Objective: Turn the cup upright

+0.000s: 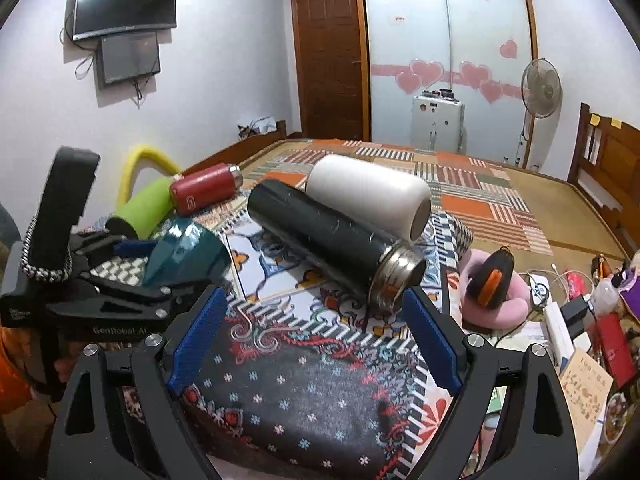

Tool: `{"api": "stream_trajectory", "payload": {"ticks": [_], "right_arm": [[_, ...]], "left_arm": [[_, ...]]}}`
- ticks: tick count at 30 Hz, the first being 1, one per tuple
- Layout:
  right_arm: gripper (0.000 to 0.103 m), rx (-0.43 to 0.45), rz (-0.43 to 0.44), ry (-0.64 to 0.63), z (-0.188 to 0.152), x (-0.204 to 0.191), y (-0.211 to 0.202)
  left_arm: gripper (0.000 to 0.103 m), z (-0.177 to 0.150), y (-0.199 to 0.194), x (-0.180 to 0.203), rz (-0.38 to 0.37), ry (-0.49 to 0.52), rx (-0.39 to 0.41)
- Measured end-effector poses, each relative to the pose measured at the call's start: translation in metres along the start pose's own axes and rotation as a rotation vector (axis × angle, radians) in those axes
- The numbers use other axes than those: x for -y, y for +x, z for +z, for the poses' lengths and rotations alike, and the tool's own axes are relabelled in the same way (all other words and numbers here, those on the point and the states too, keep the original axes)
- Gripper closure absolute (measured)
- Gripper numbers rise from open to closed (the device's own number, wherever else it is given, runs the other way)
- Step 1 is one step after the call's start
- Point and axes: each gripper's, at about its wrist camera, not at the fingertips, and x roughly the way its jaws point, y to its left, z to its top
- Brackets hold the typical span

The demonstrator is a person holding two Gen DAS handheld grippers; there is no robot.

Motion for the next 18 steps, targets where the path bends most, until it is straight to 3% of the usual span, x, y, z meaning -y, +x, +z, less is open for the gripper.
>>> {"api": "stream_trajectory", "payload": {"ticks": [6,13,18], "right_arm": [[0.015,0.068,-0.011,0.004,0.010,-0.002,-0.012],[0.008,0.124,0.022,0.038,0.016,-0.003,-0.018],[0.008,0.127,0.047,0.030,0.017,-0.009,-0.017]], "left_arm": [[0.021,0.008,0.002,-0.006,-0.064,-0.010,-0.046],[0.021,0.015,0.007,-0.007,-0.081,-0.006,-0.068],[0.027,0.016,0.007,-0.011,-0.094,-0.023,-0.057]]}}
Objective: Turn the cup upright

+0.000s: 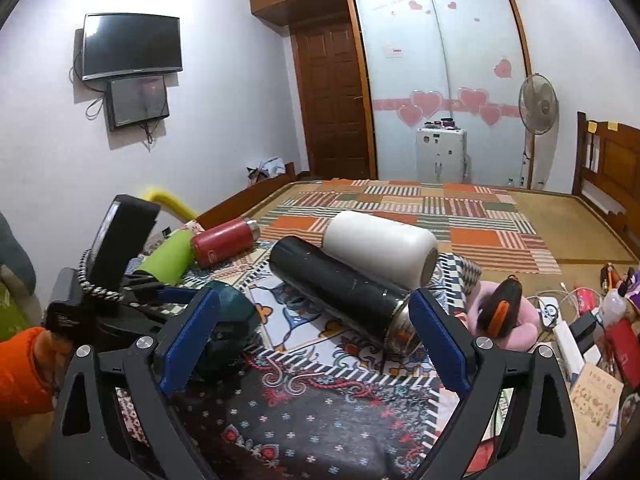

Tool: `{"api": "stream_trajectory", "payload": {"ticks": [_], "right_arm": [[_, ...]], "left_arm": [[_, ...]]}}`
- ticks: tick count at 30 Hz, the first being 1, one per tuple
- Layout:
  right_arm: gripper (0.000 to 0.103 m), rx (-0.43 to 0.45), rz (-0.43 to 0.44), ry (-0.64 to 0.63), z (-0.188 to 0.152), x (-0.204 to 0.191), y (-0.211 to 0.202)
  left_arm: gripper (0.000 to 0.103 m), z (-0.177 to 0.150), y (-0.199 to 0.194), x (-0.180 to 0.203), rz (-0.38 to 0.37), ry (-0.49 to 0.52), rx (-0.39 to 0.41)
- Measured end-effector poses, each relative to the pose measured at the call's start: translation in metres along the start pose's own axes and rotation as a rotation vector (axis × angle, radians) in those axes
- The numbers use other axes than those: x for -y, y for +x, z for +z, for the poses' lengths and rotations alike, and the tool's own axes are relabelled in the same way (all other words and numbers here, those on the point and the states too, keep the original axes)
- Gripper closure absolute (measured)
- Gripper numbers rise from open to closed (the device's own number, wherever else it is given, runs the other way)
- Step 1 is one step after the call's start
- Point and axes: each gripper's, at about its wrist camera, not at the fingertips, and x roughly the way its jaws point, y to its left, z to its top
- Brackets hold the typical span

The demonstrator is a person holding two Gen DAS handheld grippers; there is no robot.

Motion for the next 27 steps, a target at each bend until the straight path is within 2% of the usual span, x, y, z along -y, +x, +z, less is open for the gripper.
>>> {"api": "stream_trajectory", "payload": {"ticks": [7,18,27], "right_arm": [[0.006,0.023,0.004,-0.021,0.001,-0.011,-0.002],[0.002,0.054,0.009,-0.017,0.006,-0.019,-0.001],[0.001,0.029,0.010,-0.015,0.004,-0.025,0.013]], "left_arm": [[0.028,-0.005,-0.014,-0.003,-0.013,-0.006,0.038],[0.034,-0.015,-0.057,-0.008,0.009,0.006,0.157],[0.035,-0.014,-0.057,-0.008,0.036,0.024,0.194]]}}
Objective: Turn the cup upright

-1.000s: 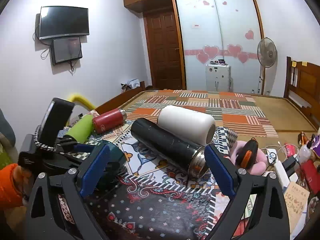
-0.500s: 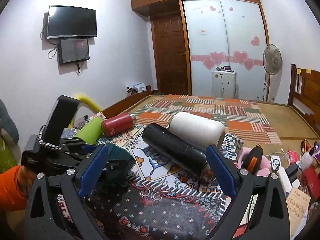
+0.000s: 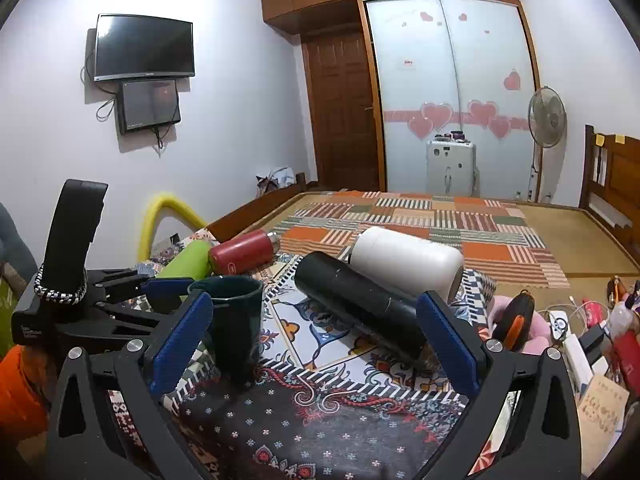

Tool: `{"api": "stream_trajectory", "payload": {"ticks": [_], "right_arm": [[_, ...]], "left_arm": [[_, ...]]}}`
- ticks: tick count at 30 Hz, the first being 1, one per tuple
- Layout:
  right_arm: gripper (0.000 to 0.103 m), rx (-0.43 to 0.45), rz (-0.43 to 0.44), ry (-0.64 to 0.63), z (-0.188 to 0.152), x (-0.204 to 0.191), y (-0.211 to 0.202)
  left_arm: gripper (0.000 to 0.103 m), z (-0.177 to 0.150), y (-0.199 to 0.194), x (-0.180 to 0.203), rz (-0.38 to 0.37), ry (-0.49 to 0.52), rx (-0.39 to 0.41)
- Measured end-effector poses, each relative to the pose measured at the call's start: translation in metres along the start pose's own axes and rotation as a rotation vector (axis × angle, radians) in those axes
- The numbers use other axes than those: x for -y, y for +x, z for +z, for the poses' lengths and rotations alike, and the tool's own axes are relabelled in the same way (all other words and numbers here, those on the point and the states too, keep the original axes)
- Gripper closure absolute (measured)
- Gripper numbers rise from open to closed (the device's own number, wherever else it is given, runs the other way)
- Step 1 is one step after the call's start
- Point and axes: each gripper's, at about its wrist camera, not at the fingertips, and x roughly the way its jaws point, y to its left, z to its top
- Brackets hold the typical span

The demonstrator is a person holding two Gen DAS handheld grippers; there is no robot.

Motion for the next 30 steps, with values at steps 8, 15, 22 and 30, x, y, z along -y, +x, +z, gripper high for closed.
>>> {"api": "stream_trajectory", "payload": {"ticks": [8,15,22,30], "right_arm": [[0.001,-0.027,-0.019,-0.017,-0.007,-0.006,0.007],[0.001,-0.035,-0.019,-0.017,-0.009,-0.008,0.004],[0.001,-0.034,-0.026,-0.013,-0.009,-0.011,-0.001],[0.001,-0.033,-0.038,-0.004,-0.010,-0.015,-0.014]], "left_arm": [[0.035,-0.007,-0.002,0.005,0.012,0.018,0.028],[0.035,-0.016,-0.008,0.005,0.015,0.018,0.036],[0.035,-0.025,-0.010,0.010,-0.002,0.018,0.025],[0.032,-0.031,-0.023,0.010,0.039,0.016,0.038]]}}
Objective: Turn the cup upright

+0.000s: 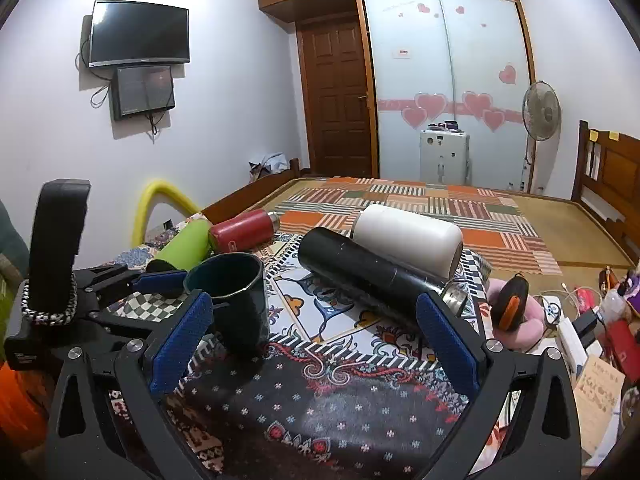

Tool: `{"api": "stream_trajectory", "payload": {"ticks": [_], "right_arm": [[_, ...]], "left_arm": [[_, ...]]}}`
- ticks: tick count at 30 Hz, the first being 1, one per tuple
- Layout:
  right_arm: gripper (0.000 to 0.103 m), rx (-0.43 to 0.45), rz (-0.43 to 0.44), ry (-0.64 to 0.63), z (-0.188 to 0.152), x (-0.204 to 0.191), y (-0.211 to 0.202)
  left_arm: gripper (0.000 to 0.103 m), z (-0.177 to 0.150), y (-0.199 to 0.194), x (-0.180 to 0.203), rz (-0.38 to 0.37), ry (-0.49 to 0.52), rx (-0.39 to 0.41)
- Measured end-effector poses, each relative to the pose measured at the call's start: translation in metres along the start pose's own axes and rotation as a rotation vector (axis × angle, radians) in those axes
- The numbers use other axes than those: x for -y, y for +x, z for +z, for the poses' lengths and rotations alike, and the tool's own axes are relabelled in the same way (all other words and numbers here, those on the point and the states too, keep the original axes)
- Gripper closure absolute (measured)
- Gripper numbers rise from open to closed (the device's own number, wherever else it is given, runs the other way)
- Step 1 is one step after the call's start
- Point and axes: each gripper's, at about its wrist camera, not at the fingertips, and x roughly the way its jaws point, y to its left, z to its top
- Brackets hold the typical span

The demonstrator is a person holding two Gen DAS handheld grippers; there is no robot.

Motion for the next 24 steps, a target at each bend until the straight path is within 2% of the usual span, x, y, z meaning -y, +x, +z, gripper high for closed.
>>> {"api": "stream_trajectory", "payload": {"ticks": [4,14,19,24], "right_arm": [[0.001,0.026,-0.008,-0.014,0.004,-0.008,-0.016],[0.001,0.172,-0.022,-0.031,0.023,-0.032,-0.080],[0.001,0.254,-0.023,-0.034,0.029,-0.047,-0.115],[0.000,0.316,-0.020,-0.039,0.030,-0.058,-0.139]], "left_arm": [[0.032,-0.001,-0.028,-0.005,0.005,-0.031,0.046],[0.032,0.002,-0.148,0.000,0.070,-0.059,0.338],[0.032,-0.004,-0.189,0.004,0.093,-0.060,0.438],[0.019,-0.013,-0.221,0.008,0.105,-0.066,0.516]]}}
